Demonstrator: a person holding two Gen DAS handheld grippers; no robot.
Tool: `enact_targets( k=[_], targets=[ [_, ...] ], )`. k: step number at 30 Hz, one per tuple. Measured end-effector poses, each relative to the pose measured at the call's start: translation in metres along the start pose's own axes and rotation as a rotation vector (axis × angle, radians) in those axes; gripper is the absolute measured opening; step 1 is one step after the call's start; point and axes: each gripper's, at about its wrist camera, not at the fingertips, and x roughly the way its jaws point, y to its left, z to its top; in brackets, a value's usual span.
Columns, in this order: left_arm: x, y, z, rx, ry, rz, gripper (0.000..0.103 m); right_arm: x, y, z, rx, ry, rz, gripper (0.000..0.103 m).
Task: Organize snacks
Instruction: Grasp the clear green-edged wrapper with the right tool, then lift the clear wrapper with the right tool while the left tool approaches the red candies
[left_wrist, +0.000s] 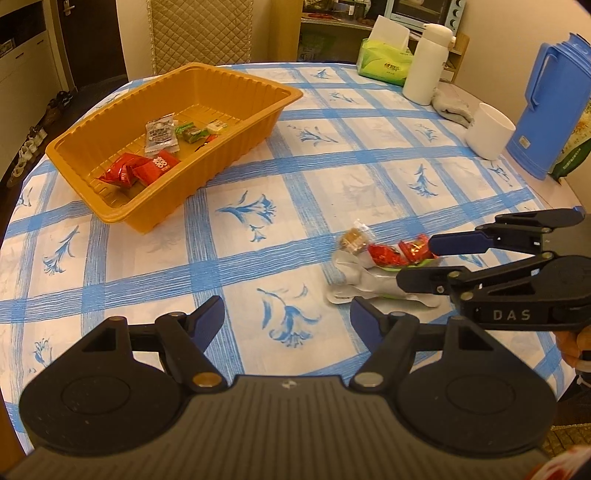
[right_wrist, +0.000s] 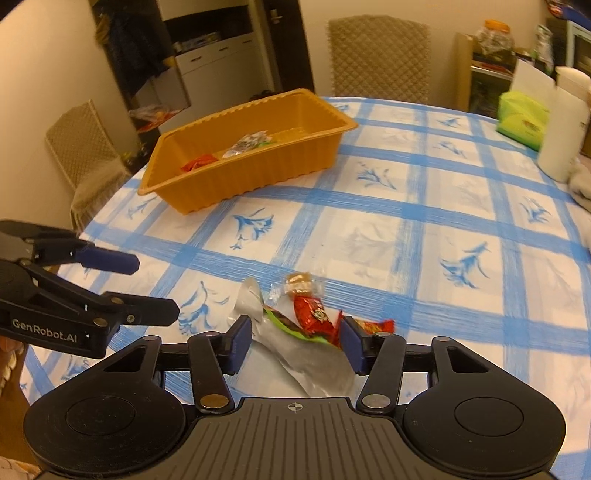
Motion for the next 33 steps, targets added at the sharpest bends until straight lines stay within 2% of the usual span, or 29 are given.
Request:
enact_targets(
  k=[11, 14, 22, 26, 33],
  targets=[
    [0.003, 0.019, 0.001, -0.028, 0.006, 0.012, 0.072, 0.024, 0.019, -0.002, -0.081, 0.101, 0.081, 0.038],
    [0.003, 0.022, 0.000, -0.030, 0.008, 0.015, 0.072, 0.028, 0.023, -0.002, -0.070, 0.097, 0.078, 0.035],
    [0.003, 0.023, 0.000, -0.017, 0.011, 0.012, 0.072, 0.040, 0.023, 0.004, -0.004, 0.081, 0.010, 0.033],
    [0.003, 0.023, 0.000, -0.011, 0.014, 0.007, 0.072, 0.045, 0.024, 0.002, 0.004, 0.089, -0.004, 0.026],
    [0.006, 0.018, 0.005, 0.003, 0.012, -0.014, 0.070, 0.026, 0.022, 0.001, 0.041, 0.035, 0.004, 0.023]
  ],
)
